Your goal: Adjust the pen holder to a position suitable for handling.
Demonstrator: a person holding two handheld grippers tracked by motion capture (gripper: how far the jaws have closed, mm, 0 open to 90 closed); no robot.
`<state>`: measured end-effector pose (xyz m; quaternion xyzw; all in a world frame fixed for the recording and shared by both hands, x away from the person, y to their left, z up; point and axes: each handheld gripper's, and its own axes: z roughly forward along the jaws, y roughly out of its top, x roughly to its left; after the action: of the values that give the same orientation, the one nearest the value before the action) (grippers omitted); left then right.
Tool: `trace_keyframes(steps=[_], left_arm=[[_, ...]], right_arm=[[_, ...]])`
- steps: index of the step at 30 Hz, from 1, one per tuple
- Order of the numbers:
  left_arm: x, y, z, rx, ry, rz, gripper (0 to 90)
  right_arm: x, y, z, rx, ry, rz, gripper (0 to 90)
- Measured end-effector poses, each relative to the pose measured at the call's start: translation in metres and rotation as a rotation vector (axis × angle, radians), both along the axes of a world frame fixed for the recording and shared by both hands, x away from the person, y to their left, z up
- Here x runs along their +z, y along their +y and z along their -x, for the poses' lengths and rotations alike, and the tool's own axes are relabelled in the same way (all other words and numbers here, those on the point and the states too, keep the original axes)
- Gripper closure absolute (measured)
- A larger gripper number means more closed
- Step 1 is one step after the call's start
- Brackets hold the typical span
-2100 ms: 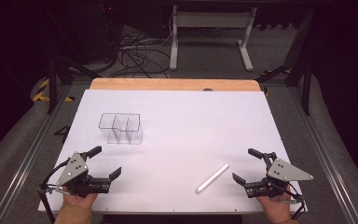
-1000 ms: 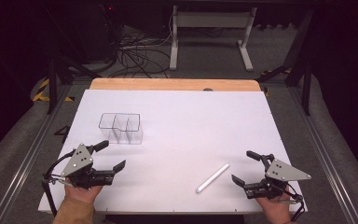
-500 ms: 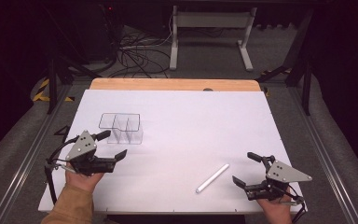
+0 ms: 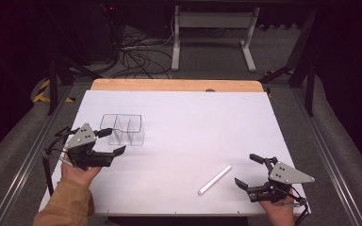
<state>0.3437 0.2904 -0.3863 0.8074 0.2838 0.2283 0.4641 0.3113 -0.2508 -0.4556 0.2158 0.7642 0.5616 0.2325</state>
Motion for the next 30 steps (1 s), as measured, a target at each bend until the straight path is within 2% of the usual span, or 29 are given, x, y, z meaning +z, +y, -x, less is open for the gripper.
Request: trace_keyframes(steps=[4, 13, 20, 27, 28, 30], left_arm=[[0.008, 0.003, -0.011, -0.032, 0.034, -0.028, 28.3], [0.012, 0.006, -0.032, 0.015, 0.08, -0.099, 28.3], [0.013, 0.008, -0.045, 0.028, 0.12, -0.152, 28.6], [0.008, 0.013, -0.058, 0.037, 0.169, -0.171, 30.6], [0.007, 0.013, -0.061, 0.042, 0.189, -0.178, 31.0], [0.006, 0.013, -0.063, 0.043, 0.195, -0.184, 31.2]], right_arm=[[0.0, 0.001, 0.0, 0.006, 0.003, 0.004, 6.1], [-0.001, 0.001, 0.0, 0.009, 0.009, 0.004, 6.6], [-0.001, 0.002, -0.001, 0.016, 0.009, 0.007, 6.6], [-0.001, 0.002, -0.001, 0.019, 0.011, 0.01, 6.7], [-0.002, 0.002, -0.001, 0.02, 0.013, 0.011, 6.7], [-0.002, 0.002, -0.001, 0.021, 0.013, 0.012, 6.7]])
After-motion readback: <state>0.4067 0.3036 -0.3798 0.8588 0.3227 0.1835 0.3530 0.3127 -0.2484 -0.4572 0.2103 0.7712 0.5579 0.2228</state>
